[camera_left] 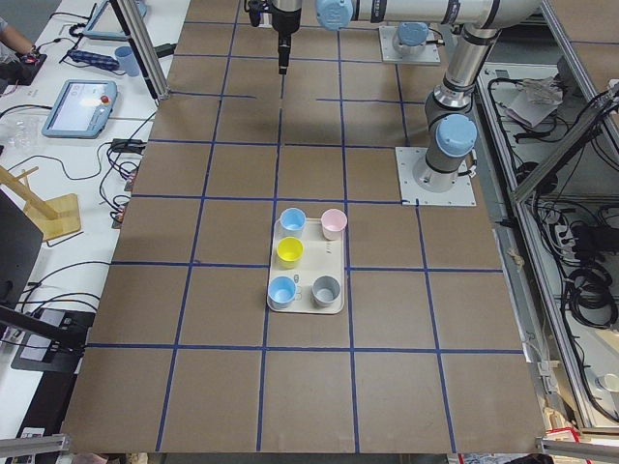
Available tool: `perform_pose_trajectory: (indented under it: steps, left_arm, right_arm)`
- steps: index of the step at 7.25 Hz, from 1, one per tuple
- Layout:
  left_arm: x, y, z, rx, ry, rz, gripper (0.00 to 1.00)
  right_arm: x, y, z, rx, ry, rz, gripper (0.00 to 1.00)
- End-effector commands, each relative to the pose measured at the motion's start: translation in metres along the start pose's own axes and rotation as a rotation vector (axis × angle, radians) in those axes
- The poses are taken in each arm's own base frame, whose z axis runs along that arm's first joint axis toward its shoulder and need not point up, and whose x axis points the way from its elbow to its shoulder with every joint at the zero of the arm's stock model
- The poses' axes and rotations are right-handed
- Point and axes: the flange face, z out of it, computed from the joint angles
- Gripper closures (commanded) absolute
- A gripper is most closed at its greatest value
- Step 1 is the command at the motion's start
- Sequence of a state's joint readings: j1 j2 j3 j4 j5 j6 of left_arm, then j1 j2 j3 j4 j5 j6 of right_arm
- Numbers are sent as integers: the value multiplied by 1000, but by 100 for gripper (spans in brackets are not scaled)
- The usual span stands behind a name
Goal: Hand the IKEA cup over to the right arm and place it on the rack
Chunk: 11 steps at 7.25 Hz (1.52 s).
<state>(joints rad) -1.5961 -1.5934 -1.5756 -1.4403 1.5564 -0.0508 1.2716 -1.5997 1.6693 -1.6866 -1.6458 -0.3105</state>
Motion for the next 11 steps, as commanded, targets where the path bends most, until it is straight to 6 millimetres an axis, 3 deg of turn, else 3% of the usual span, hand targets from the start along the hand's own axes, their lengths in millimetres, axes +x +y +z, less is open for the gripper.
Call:
perform_pose_trajectory:
  steps: [1, 3, 6, 9, 11]
  left_arm:
    - [0, 0, -1, 1, 2, -1, 0]
    - [4, -7, 2, -14, -2, -11, 0]
    - [14, -10, -7, -42, 45, -76, 0]
    - [14, 2, -10, -69, 39, -67, 0]
    - [11, -1, -10, -60, 39, -73, 0]
  right_arm:
    - [44, -20, 30, -4, 1, -68, 66]
    - [75, -34, 54, 9, -14, -78, 68]
    - [86, -61, 87, 47, -5, -75, 68]
    - [86, -62, 88, 50, -7, -71, 70]
    - [88, -67, 98, 44, -9, -71, 70]
